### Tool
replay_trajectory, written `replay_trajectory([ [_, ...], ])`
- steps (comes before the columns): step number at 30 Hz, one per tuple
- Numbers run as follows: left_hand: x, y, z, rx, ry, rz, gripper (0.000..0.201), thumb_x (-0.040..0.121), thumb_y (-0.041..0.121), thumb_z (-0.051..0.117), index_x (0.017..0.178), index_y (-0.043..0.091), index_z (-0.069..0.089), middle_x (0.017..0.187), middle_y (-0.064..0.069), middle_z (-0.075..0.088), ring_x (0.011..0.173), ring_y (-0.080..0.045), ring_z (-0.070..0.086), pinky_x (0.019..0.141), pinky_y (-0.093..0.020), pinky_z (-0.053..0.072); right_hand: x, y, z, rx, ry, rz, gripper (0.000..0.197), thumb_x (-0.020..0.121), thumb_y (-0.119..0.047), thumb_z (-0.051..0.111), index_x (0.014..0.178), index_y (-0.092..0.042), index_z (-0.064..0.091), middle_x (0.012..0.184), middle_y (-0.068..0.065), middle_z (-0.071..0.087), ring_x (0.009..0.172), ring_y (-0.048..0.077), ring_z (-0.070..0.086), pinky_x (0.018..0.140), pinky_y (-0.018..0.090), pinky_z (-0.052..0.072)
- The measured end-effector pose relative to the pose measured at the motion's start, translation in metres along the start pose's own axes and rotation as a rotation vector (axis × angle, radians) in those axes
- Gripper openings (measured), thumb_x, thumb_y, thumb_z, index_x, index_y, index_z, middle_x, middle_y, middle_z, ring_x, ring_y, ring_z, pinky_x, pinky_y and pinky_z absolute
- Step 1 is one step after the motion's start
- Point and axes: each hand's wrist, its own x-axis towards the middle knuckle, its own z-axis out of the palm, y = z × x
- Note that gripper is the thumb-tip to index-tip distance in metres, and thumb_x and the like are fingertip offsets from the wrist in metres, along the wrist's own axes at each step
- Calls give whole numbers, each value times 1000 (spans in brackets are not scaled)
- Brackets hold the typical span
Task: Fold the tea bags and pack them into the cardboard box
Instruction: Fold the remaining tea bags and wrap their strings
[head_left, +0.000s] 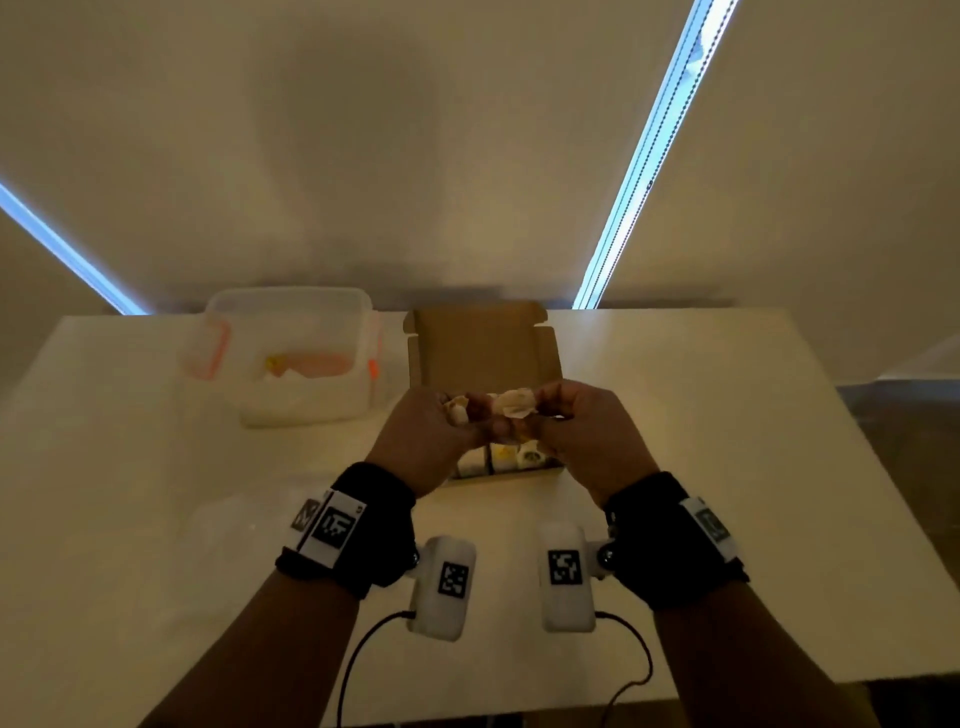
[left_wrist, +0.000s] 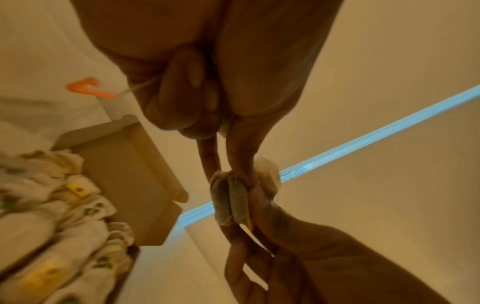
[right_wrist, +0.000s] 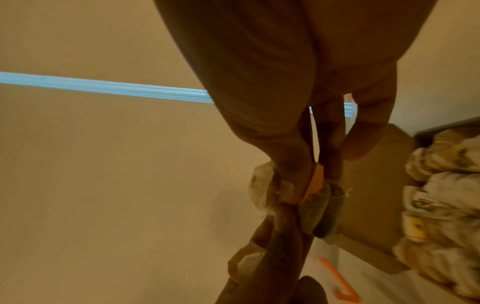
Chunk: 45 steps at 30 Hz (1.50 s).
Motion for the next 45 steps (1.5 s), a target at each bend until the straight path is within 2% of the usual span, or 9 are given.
replay_trajectory([
  [5, 11, -53, 13, 139, 49, -127, 15, 78, 33, 86, 85, 21, 79, 79, -1, 74, 76, -20, 65, 67, -37, 49, 20, 51, 29, -174, -21, -11, 19, 75, -24, 85, 91, -17, 75, 90, -3, 76, 87, 15, 71, 82, 41, 59],
  [11, 22, -100, 24, 221, 86, -297, 14, 85, 23, 80, 99, 20, 80, 109, -4, 76, 111, -20, 66, 89, -35, 52, 51, 91, 49, -409, 4, 107, 19, 82, -28, 81, 96, -18, 74, 104, 4, 73, 97, 25, 67, 81, 28, 48],
  [15, 19, -110, 28, 56, 132, -392, 15, 86, 23, 80, 99, 16, 80, 77, -1, 72, 78, -23, 67, 58, -24, 43, 60, 102, 58, -507, 36, 127, 14, 85, -15, 71, 98, -15, 73, 111, 9, 71, 105, 33, 65, 81, 28, 44],
  [18, 19, -111, 26, -138, 176, -490, 16, 91, 22, 75, 94, 7, 77, 45, 0, 47, 41, -22, 35, 46, -23, 28, 61, 112, 73, -482, 45, 187, 13, 87, -11, 64, 98, -18, 66, 99, 4, 67, 98, 33, 64, 73, 30, 44],
  [23, 20, -91, 8, -615, 127, -524, 46, 99, 43, 61, 108, -2, 69, 82, -9, 69, 46, -10, 31, 38, -20, 26, 61, 120, 86, -518, 73, 215, 24, 92, -9, 55, 77, -24, 46, 83, 2, 54, 79, 27, 53, 67, 32, 37],
  [26, 22, -74, -6, -770, 50, -523, 66, 98, 64, 44, 114, 3, 63, 83, -7, 69, 43, -6, 29, 35, -16, 23, 62, 118, 82, -549, 55, 198, 11, 89, -14, 61, 81, -21, 59, 87, 2, 60, 86, 27, 62, 66, 28, 38],
  [34, 14, -8, -42, -987, -39, -429, 93, 92, 81, 23, 129, 2, 54, 100, -18, 72, 56, -19, 33, 44, -24, 28, 22, 0, 53, -176, 204, -226, 8, 93, -37, 68, 96, -30, 67, 88, -18, 65, 81, 0, 61, 69, 3, 42],
  [39, 6, 32, -60, -944, -50, -331, 85, 94, 75, 35, 136, 3, 53, 85, -11, 58, 65, -23, 52, 51, -30, 37, -10, -75, 37, -82, 149, -319, 17, 84, -45, 75, 90, -31, 66, 92, -13, 65, 81, 4, 63, 66, 9, 47],
  [45, -5, 91, -70, -879, -7, -172, 61, 105, 51, 35, 134, 2, 56, 110, -12, 62, 87, -20, 62, 59, -22, 49, -27, -132, 36, 143, -69, -339, 18, 81, -29, 83, 96, -25, 72, 84, -15, 74, 77, -1, 70, 68, 11, 52],
])
